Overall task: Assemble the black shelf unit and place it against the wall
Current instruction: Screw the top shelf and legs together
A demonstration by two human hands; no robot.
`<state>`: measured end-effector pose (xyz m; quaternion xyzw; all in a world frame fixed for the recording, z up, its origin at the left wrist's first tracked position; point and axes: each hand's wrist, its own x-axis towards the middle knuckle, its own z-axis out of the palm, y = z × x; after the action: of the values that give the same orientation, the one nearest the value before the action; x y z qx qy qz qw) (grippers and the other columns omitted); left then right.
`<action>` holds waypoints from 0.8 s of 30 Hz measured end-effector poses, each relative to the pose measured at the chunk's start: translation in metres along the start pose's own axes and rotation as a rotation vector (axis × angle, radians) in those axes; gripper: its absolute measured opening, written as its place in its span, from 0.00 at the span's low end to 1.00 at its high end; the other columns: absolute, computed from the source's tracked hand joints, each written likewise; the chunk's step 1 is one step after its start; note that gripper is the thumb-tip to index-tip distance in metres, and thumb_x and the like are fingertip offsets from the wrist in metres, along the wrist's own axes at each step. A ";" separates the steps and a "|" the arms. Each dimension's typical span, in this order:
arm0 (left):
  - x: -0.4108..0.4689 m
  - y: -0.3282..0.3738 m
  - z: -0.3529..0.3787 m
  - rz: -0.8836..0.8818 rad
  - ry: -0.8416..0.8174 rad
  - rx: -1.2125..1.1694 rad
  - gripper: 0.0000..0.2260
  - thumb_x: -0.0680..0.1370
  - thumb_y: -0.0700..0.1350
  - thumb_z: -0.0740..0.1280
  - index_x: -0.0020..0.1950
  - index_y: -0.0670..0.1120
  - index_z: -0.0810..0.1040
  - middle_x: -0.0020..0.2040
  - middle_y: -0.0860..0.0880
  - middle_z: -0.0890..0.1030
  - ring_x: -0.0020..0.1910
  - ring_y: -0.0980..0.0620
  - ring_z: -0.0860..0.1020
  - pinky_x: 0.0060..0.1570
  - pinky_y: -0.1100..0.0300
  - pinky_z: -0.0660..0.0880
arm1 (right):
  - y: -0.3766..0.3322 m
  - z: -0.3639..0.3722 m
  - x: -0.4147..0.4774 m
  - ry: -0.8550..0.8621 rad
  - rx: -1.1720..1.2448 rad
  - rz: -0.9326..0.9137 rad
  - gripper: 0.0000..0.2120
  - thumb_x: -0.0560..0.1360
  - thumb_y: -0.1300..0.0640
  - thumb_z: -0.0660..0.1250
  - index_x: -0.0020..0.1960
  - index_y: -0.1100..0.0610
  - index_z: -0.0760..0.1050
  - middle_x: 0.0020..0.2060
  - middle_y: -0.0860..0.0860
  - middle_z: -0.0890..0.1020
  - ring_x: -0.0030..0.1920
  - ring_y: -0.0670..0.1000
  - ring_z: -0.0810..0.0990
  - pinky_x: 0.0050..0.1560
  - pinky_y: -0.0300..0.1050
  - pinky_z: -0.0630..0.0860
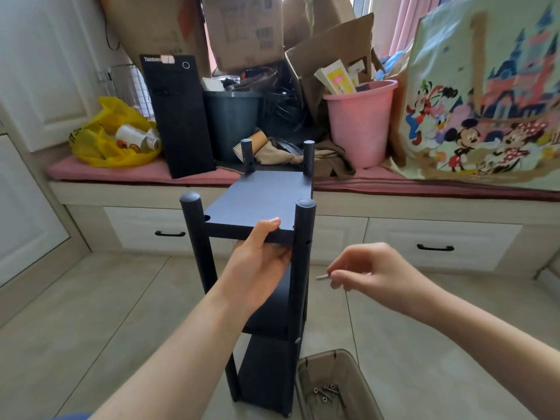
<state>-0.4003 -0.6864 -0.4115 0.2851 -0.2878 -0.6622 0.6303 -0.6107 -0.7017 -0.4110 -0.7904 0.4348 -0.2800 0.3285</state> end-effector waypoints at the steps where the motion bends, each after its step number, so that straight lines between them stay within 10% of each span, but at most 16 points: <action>1: 0.001 0.000 -0.001 0.004 -0.007 0.006 0.31 0.76 0.45 0.67 0.75 0.31 0.66 0.72 0.31 0.70 0.72 0.35 0.70 0.68 0.51 0.72 | -0.002 -0.002 -0.001 0.040 0.036 -0.023 0.04 0.75 0.60 0.73 0.44 0.51 0.83 0.36 0.45 0.86 0.39 0.45 0.84 0.43 0.37 0.80; 13: 0.003 -0.003 -0.003 -0.016 -0.090 0.011 0.18 0.78 0.46 0.66 0.63 0.35 0.76 0.68 0.29 0.73 0.67 0.36 0.76 0.61 0.53 0.79 | -0.022 -0.009 -0.014 0.297 0.267 -0.192 0.06 0.71 0.64 0.76 0.44 0.54 0.83 0.39 0.49 0.86 0.43 0.49 0.86 0.45 0.48 0.83; 24: 0.003 -0.004 -0.004 0.003 -0.033 0.015 0.27 0.75 0.46 0.68 0.70 0.33 0.72 0.69 0.30 0.73 0.69 0.34 0.73 0.64 0.50 0.76 | -0.031 0.006 -0.013 0.307 0.151 -0.256 0.07 0.69 0.64 0.77 0.42 0.54 0.83 0.37 0.44 0.85 0.40 0.44 0.84 0.41 0.33 0.77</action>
<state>-0.4004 -0.6889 -0.4167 0.2786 -0.3036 -0.6637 0.6243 -0.5970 -0.6758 -0.3936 -0.7602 0.3534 -0.4685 0.2785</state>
